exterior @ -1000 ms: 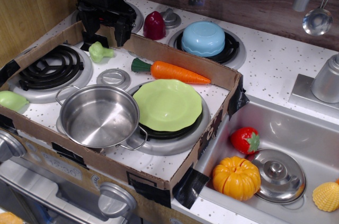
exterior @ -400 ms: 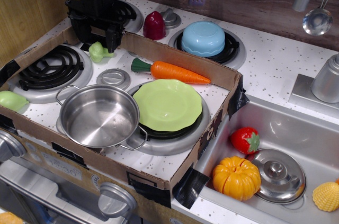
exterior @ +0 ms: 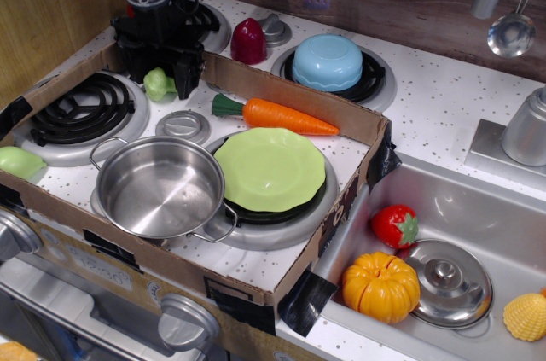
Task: Put broccoli in pot
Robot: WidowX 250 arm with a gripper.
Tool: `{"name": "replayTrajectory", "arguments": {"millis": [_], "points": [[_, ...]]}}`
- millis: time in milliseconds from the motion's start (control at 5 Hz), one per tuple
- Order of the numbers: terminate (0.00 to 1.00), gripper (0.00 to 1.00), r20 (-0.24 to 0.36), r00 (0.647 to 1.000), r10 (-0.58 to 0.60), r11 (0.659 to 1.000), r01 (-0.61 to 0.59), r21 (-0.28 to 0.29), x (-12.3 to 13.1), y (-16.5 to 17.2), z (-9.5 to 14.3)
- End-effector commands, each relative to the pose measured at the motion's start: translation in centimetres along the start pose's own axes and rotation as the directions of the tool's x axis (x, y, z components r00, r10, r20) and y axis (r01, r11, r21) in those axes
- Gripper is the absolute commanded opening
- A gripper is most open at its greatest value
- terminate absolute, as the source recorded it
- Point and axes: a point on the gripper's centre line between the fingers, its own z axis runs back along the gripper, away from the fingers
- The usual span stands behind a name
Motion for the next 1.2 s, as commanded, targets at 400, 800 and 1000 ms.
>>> {"name": "replayTrajectory", "arguments": {"millis": [400,800,1000], "points": [[0.00,0.00,0.066,0.997,-0.032,0.999,0.030,0.043,1.9,0.3,2.5],[0.00,0.00,0.057,0.998,-0.040,0.996,0.035,0.085,2.6,0.8,5.1],[0.00,0.00,0.050,0.999,-0.017,0.993,0.011,0.116,2.4,0.9,7.3]]}}
